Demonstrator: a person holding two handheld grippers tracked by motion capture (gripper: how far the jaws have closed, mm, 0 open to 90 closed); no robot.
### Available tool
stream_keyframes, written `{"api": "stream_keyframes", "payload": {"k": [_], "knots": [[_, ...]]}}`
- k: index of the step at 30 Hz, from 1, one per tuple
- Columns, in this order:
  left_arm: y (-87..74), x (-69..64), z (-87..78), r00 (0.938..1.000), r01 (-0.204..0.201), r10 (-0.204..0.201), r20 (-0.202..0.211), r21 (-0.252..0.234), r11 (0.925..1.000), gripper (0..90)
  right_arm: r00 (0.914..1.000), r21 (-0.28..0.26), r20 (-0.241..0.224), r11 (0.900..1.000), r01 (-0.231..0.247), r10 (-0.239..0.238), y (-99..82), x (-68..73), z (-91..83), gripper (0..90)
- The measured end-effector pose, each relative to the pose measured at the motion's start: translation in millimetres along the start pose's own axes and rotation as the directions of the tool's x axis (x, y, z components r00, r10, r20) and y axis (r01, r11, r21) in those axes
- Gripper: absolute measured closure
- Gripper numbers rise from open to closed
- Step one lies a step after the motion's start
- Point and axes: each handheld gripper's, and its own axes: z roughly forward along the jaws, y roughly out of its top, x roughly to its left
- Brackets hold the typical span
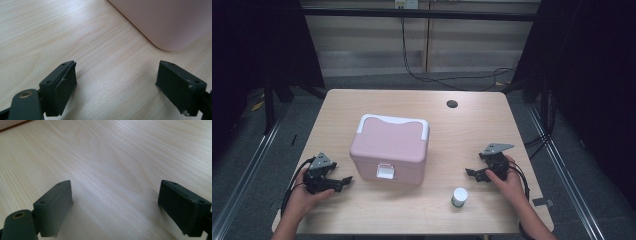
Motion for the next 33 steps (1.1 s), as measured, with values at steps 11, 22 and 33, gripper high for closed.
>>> {"api": "stream_keyframes", "payload": {"k": [11,22,33], "knots": [[-1.1,4.8,-3.6,0.9987,0.052,-0.052,0.000,-0.017,0.9985,23.9,1.0000,-0.001,0.006,1.0000,-0.006,0.006,-0.2,0.7,-0.1,11.3],[27.8,16.7,-15.4,0.9695,0.234,-0.241,0.041,0.130,0.9634,53.3,0.9998,0.043,-0.001,0.9989,-0.019,0.019,5.9,5.2,-4.7,15.3],[66.3,27.3,-22.8,0.9354,0.334,-0.350,0.046,0.208,0.9193,82.8,0.9999,0.023,-0.016,0.9997,0.001,-0.001,10.4,6.7,-8.2,15.7]]}}
